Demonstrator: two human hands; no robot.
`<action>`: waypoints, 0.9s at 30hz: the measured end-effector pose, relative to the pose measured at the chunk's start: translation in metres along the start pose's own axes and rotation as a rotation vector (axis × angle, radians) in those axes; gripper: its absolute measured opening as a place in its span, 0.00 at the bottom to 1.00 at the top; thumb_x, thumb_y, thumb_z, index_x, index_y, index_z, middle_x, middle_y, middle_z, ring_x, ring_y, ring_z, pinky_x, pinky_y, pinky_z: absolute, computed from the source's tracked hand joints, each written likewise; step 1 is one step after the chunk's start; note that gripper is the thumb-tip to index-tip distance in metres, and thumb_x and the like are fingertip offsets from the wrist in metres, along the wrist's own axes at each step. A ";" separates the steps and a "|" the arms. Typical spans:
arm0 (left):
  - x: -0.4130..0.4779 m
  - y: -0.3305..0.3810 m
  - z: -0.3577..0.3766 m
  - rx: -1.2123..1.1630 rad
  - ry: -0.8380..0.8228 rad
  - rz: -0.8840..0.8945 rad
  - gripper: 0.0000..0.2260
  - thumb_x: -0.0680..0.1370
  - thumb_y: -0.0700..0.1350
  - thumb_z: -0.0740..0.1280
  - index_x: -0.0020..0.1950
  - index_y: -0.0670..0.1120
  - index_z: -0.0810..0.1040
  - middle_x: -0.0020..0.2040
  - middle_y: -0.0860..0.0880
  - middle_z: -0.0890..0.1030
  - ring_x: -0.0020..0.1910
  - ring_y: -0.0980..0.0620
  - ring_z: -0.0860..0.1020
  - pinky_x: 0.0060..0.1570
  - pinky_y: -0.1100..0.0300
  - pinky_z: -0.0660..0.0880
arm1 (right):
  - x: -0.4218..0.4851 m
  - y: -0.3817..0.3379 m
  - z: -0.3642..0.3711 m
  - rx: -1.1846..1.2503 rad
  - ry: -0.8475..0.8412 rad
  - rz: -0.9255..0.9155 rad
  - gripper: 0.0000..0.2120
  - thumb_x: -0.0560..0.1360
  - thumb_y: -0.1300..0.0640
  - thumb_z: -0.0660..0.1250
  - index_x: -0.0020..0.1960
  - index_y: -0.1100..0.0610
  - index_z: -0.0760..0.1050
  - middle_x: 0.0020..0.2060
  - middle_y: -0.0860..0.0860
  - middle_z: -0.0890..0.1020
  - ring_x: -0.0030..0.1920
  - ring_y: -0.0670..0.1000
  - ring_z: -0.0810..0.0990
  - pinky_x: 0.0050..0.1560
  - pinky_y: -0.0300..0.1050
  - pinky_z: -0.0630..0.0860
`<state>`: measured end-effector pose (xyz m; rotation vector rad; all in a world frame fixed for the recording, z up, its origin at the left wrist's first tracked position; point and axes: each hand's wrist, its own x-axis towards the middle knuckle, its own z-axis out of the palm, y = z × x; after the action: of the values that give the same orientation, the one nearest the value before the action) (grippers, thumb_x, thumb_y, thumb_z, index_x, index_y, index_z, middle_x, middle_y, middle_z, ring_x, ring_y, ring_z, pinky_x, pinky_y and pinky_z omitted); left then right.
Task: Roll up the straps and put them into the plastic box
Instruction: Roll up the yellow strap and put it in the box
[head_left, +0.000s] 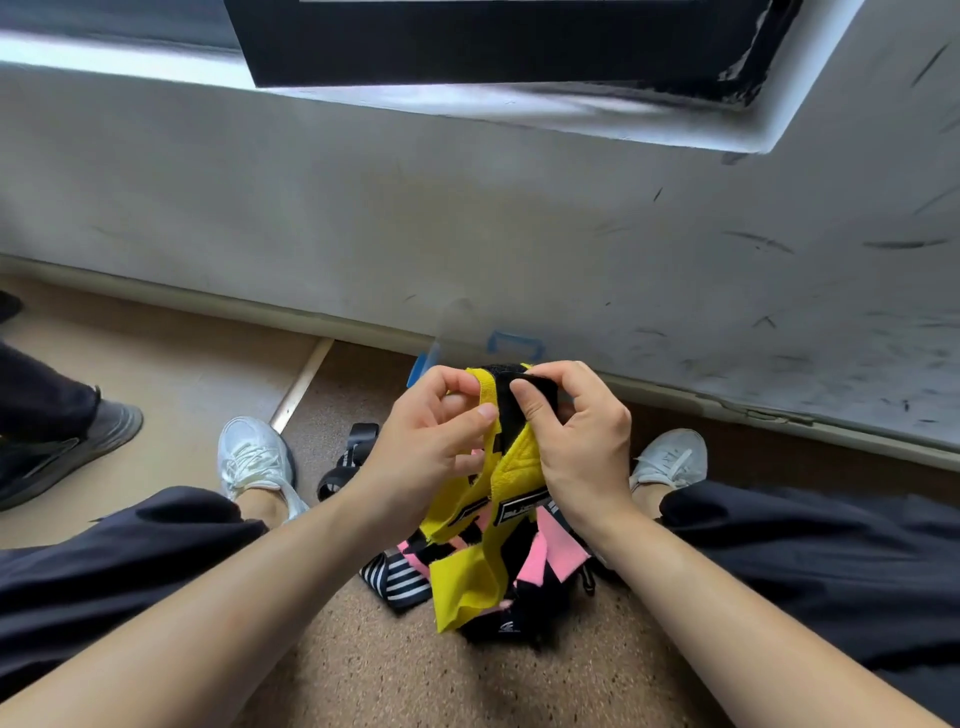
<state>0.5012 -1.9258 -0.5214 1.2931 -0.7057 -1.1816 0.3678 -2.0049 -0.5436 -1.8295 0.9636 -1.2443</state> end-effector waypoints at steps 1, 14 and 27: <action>0.000 0.001 0.001 0.008 0.003 0.009 0.06 0.82 0.37 0.67 0.53 0.46 0.72 0.37 0.51 0.75 0.34 0.55 0.71 0.39 0.57 0.74 | 0.001 0.000 0.000 -0.014 0.006 -0.005 0.03 0.78 0.56 0.73 0.50 0.55 0.82 0.42 0.49 0.82 0.44 0.47 0.82 0.44 0.38 0.77; 0.010 0.033 0.038 0.187 0.172 0.195 0.11 0.76 0.37 0.76 0.51 0.40 0.75 0.44 0.40 0.84 0.41 0.43 0.83 0.45 0.50 0.83 | 0.024 -0.017 -0.024 -0.182 0.165 0.172 0.25 0.67 0.30 0.72 0.43 0.51 0.72 0.34 0.45 0.75 0.36 0.45 0.76 0.35 0.40 0.71; 0.021 0.050 0.065 0.144 0.193 0.024 0.10 0.77 0.40 0.76 0.56 0.42 0.80 0.46 0.44 0.88 0.45 0.47 0.87 0.43 0.55 0.82 | 0.044 -0.033 -0.041 0.560 0.036 0.640 0.08 0.78 0.56 0.73 0.48 0.62 0.83 0.42 0.60 0.86 0.44 0.58 0.85 0.50 0.57 0.83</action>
<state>0.4611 -1.9736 -0.4647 1.4923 -0.6721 -0.9850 0.3465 -2.0333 -0.4851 -0.9593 0.9848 -1.0003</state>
